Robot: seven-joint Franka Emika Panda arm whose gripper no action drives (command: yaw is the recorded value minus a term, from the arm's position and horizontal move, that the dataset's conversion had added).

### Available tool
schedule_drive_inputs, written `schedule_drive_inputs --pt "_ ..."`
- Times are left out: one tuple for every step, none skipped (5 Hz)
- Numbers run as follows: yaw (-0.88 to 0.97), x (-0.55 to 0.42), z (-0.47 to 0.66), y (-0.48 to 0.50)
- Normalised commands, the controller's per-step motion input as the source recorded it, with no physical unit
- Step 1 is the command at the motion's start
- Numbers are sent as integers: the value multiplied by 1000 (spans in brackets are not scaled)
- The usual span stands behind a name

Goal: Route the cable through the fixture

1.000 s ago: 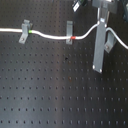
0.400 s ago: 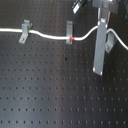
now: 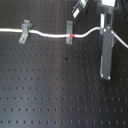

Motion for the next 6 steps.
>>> schedule_drive_inputs --pt "-37 -96 3 -69" --pt "0 15 63 73" --pt "120 180 127 433" --pt "163 75 -3 280" --pt "71 33 0 131" --pt "37 8 -2 298"
